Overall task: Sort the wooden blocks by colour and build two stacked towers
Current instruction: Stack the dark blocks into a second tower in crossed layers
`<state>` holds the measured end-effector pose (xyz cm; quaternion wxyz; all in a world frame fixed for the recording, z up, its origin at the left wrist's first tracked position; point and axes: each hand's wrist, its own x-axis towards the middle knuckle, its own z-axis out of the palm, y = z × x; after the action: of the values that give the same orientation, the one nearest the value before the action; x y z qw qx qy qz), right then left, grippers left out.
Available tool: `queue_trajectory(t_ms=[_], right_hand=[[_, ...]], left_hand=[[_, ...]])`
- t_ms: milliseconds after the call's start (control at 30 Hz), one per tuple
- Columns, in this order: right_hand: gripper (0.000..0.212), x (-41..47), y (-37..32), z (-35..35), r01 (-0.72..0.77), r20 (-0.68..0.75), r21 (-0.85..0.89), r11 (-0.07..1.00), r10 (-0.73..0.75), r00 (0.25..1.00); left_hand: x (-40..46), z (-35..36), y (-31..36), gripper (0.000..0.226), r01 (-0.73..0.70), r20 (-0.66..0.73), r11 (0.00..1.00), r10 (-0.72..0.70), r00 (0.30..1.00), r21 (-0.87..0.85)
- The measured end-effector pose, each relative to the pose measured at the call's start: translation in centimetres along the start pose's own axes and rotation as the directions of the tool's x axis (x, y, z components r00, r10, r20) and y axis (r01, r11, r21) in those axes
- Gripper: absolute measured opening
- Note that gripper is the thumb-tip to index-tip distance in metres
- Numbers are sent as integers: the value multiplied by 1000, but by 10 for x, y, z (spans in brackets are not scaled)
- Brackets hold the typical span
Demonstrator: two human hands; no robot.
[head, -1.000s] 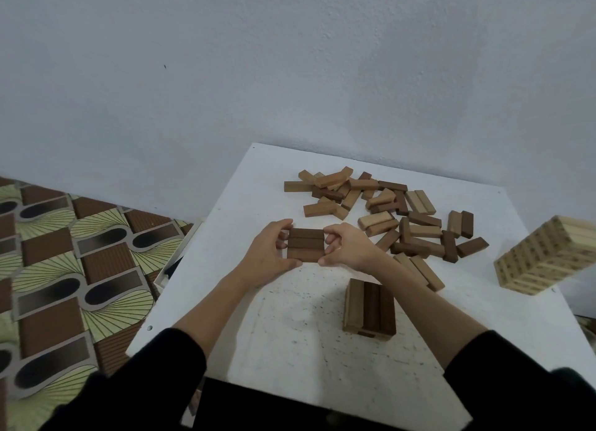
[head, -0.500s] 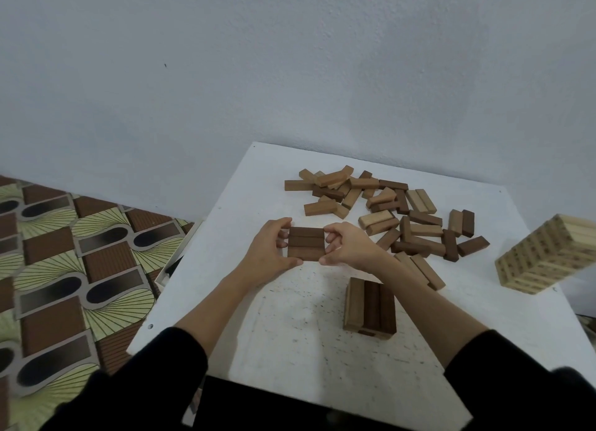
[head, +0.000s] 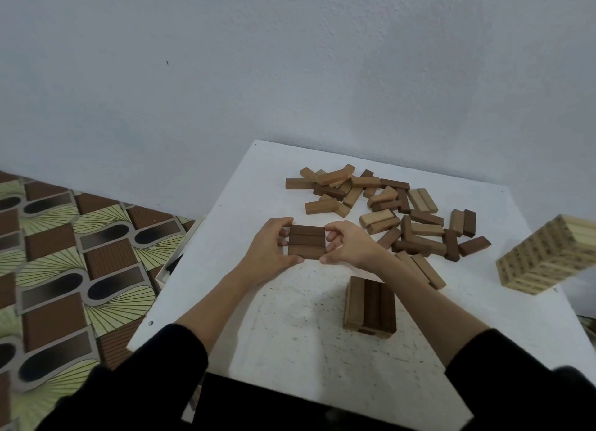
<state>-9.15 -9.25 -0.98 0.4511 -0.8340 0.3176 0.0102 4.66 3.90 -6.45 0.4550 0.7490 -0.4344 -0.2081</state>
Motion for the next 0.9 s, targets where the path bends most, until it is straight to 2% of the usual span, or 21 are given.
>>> queue_trajectory(t_ms=[333, 700, 900], right_hand=[[91, 3, 5, 1, -3, 37, 35, 999, 2, 999], [70, 10, 5, 0, 67, 25, -115, 991, -64, 998], [64, -13, 0, -16, 140, 14, -218, 966, -140, 990]], left_hand=[[1, -3, 0, 84, 5, 65, 997, -10, 998, 72], [5, -10, 2, 87, 67, 113, 998, -64, 992, -17], [-1, -16, 29, 94, 8, 118, 1000, -10, 993, 16]])
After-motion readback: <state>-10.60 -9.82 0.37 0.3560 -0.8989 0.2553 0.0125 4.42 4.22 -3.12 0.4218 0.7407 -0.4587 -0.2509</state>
